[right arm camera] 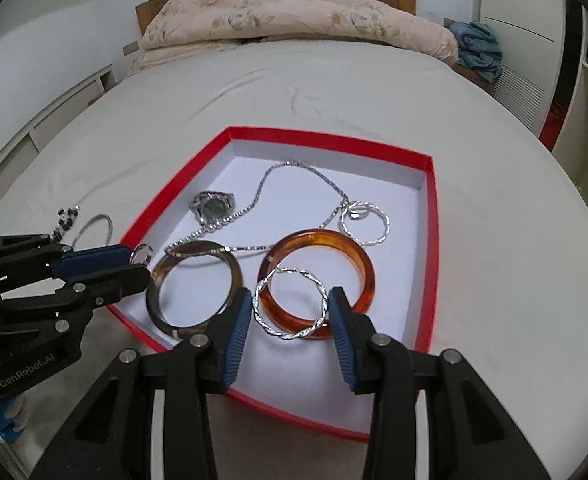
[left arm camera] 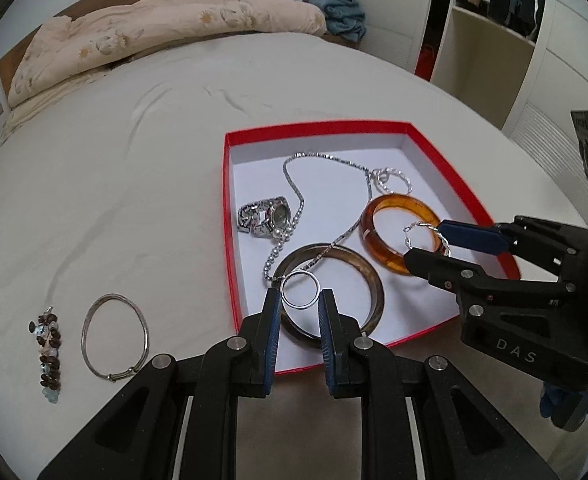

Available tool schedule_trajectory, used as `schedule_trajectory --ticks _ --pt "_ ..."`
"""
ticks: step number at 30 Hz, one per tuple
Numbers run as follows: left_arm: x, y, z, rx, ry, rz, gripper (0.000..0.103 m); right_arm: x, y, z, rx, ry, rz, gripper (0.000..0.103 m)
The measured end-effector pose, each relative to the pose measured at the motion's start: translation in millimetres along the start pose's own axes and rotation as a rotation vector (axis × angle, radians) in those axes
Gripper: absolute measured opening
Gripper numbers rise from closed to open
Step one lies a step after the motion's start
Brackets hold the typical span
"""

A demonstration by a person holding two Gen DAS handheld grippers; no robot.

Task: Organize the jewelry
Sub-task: 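Carry the hoop and ring into the red box and open both tools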

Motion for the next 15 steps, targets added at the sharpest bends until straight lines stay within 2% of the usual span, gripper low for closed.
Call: schedule_trajectory --ticks 10,15 --pt "-6 2 14 0.022 -0.007 0.015 0.019 -7 4 8 -0.029 -0.039 -0.065 0.038" --pt "-6 4 15 0.025 0.003 0.013 0.024 -9 6 5 -0.035 -0.04 -0.07 0.038"
Point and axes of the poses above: each gripper's, at about its wrist camera, not at the fingertips, and z roughly the way its jaws point, y to its right, x to its top, the point moved 9 cm from there along z, roughly the way its jaws point, and after that the axes turned 10 degrees about x, right-handed, at the moved point
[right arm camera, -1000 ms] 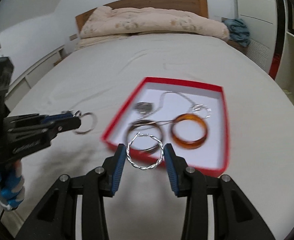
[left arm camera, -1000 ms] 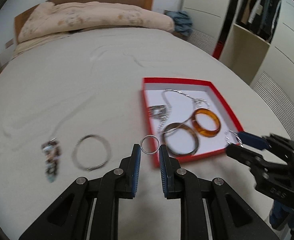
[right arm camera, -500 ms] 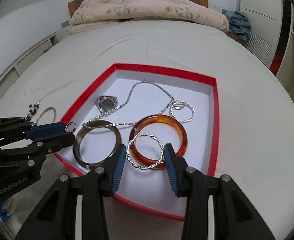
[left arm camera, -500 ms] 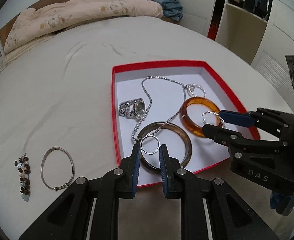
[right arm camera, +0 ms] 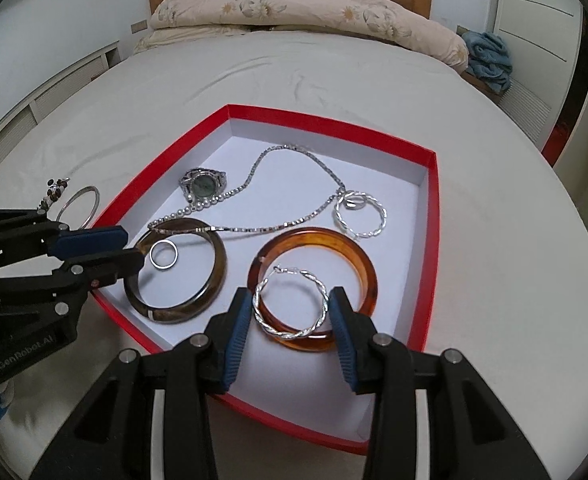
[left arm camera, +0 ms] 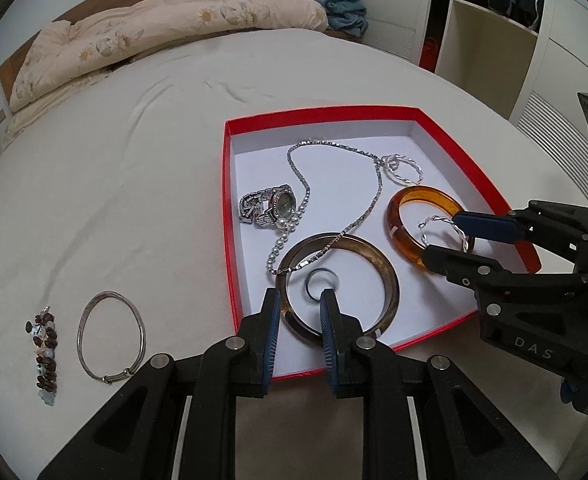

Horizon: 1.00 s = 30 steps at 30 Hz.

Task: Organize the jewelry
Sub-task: 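Carry the hoop and ring into the red box and open both tools, then move both tools back toward the beaded bracelet and silver bangle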

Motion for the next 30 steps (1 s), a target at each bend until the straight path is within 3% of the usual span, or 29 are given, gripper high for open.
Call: schedule_trajectory --ticks 5,18,30 --pt "2 1 -10 0.006 0.027 0.0 0.038 -1 -1 -5 -0.006 0.002 0.001 0.038" --pt "3 -23 -57 0.044 0.065 -0.042 0.04 -1 -5 -36 -0.027 0.038 0.036 0.038" --pt "-15 -63 -120 0.102 0.103 -0.078 0.044 4 -39 -81 -0.021 0.082 0.042 0.038"
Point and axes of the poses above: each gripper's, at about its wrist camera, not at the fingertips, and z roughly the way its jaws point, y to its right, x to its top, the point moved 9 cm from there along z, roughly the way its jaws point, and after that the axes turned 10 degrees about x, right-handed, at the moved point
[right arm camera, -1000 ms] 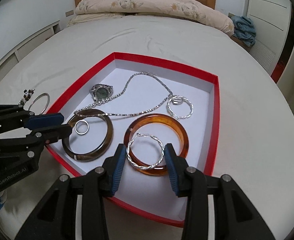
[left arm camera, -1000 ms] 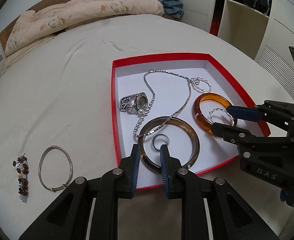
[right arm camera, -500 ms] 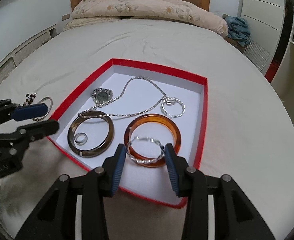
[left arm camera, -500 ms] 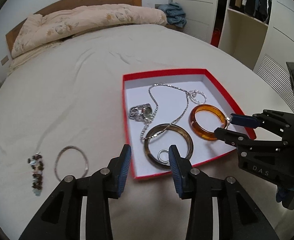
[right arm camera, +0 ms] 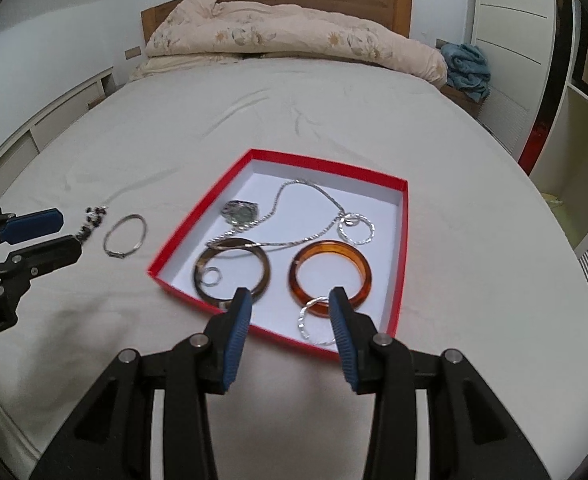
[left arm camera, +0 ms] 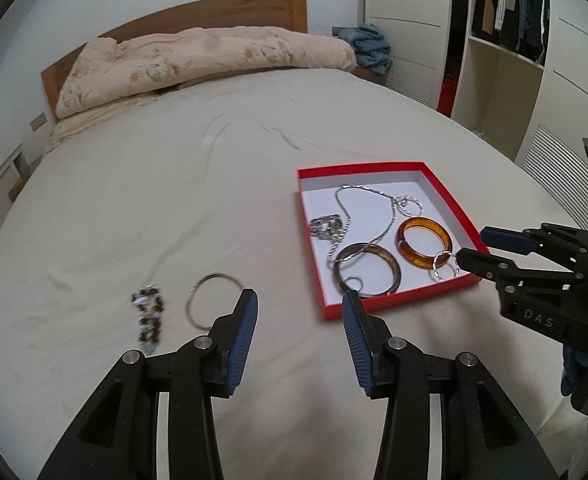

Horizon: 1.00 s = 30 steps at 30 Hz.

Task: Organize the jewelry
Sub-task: 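Move both tools back toward the beaded bracelet and silver bangle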

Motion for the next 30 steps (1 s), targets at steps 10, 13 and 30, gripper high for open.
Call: schedule_trajectory --ticks 10,13,30 --pt "-43 -77 -44 0.093 -0.006 -0.08 0.054 -9 -59 -37 0.06 0.03 -0.003 0.038" --pt "-68 -109 -52 0.128 -0.031 -0.121 0.054 -14 -79 -40 0.087 0.034 0.008 0.038" --pt "-98 -178 19 0.14 -0.132 -0.244 0.058 -6 -173 47 0.244 -0.054 -0.037 0.039"
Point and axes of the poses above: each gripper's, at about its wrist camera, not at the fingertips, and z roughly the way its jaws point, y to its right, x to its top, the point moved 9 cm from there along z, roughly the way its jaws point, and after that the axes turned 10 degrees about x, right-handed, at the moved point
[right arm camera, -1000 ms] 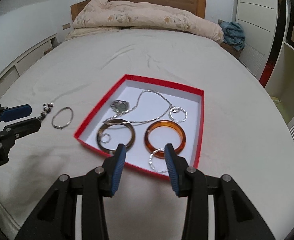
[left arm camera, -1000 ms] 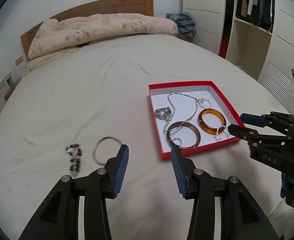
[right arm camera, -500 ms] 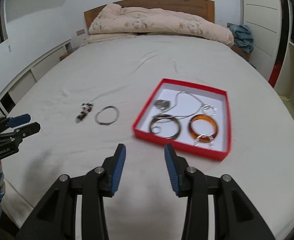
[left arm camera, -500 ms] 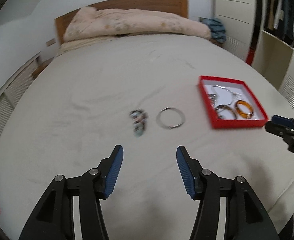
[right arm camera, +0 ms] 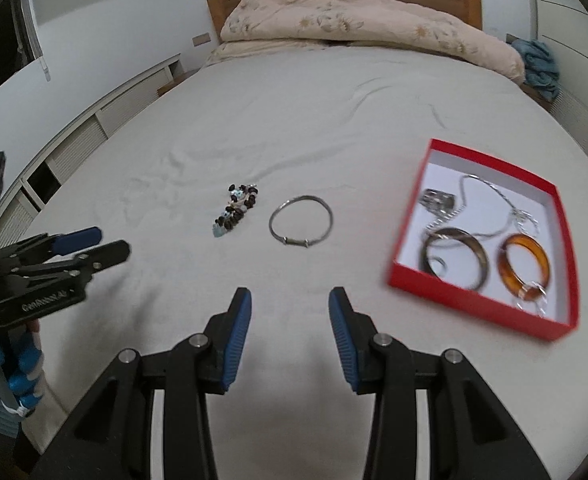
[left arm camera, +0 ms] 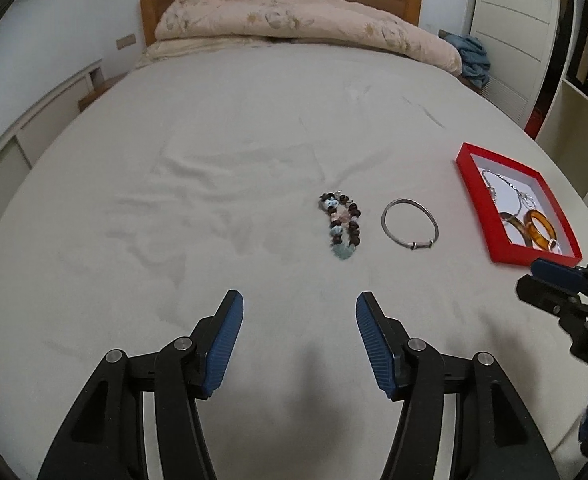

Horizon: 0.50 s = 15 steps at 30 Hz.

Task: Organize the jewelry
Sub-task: 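Move both tools back toward the beaded bracelet and silver bangle, then grasp the beaded bracelet with the left tool while the right tool grasps the silver bangle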

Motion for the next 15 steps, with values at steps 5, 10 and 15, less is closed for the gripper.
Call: schedule_trajectory --ticks 5,10,15 --pt "22 23 43 -0.034 -0.022 0.009 0.058 23 16 34 -0.008 -0.016 -0.01 0.039" --pt "36 44 79 -0.04 -0.043 0.018 0.058 45 35 71 -0.021 -0.049 -0.017 0.038" --pt "37 53 105 -0.029 -0.066 0.041 0.058 54 50 109 -0.055 -0.12 -0.038 0.037"
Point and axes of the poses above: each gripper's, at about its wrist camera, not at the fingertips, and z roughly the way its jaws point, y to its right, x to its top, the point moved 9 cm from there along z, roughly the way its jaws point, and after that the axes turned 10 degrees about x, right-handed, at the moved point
